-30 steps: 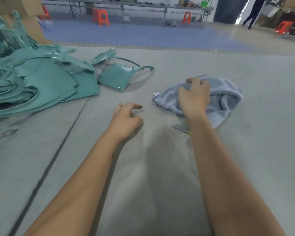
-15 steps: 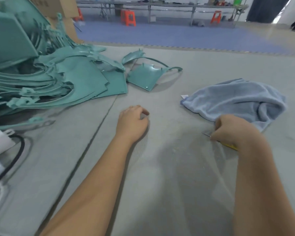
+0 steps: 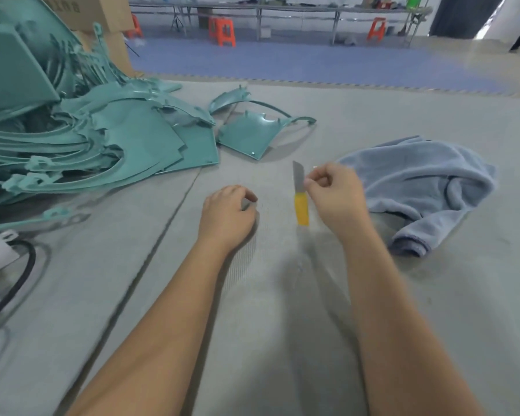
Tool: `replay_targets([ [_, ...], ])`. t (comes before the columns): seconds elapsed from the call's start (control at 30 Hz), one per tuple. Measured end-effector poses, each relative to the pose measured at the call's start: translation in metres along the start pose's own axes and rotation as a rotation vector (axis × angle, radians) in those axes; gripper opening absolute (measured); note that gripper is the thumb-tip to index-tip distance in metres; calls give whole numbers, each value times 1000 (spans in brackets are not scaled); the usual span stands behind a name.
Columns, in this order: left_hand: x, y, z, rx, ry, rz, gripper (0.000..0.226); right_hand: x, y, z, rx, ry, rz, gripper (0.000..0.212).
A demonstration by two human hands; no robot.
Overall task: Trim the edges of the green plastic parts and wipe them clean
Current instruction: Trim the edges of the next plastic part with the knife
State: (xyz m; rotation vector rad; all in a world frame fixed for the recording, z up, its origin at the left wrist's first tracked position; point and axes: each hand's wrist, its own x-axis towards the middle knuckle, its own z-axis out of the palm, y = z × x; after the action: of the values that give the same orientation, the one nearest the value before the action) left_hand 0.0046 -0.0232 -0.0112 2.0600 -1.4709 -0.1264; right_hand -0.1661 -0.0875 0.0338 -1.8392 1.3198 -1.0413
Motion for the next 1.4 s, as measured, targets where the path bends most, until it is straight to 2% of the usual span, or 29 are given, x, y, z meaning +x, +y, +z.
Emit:
replay_targets([
  [0.03, 0, -1, -1, -32, 1, -19, 23, -3, 6, 11, 6, 16, 41, 3],
  [0.1, -2, -1, -1, -133, 32, -77, 27, -12, 18, 24, -49, 18, 76, 28],
  [0.13, -3, 0, -2, -184, 62, -96, 31, -16, 22, 27, -119, 25, 15, 37],
  [0.2, -6, 3, -4, -241, 133, -78, 38, -21, 25, 33, -308, 34, -160, 41],
  [0.3, -1, -2, -15, -116, 206, 27, 39, -25, 24, 37, -624, -29, -260, 35],
  [0.37, 9, -19, -35, 56, 268, 5, 36, -29, 22, 37, -700, -51, -329, 32],
  [0.43, 17, -45, -60, 226, 355, -96, 36, -32, 19, 36, -692, -48, -392, 30],
  [0.5, 21, -74, -81, 328, 378, -226, 51, -34, 18, 37, -682, -54, -426, 29],
  [0.6, 23, -107, -98, 415, 209, -423, 70, -35, 16, 40, -668, -105, -444, 26],
  [0.67, 21, -118, -99, 477, 112, -496, 68, -34, 15, 40, -628, -108, -449, 24],
  [0.73, 17, -124, -96, 528, 137, -485, 61, -34, 16, 40, -608, -109, -448, 23],
  [0.87, 15, -129, -93, 595, 296, -422, 55, -32, 17, 41, -643, -128, -418, 24],
  [1.07, 16, -138, -103, 644, 329, -318, 42, -30, 18, 40, -685, -151, -399, 27],
  [1.17, 20, -137, -109, 610, 336, -389, 63, -29, 18, 39, -687, -154, -390, 27],
  [1.3, 25, -136, -112, 627, 318, -433, 54, -29, 18, 39, -696, -106, -359, 32],
  [1.4, 19, -135, -109, 620, 334, -444, 51, -27, 20, 37, -789, -14, -262, 33],
])
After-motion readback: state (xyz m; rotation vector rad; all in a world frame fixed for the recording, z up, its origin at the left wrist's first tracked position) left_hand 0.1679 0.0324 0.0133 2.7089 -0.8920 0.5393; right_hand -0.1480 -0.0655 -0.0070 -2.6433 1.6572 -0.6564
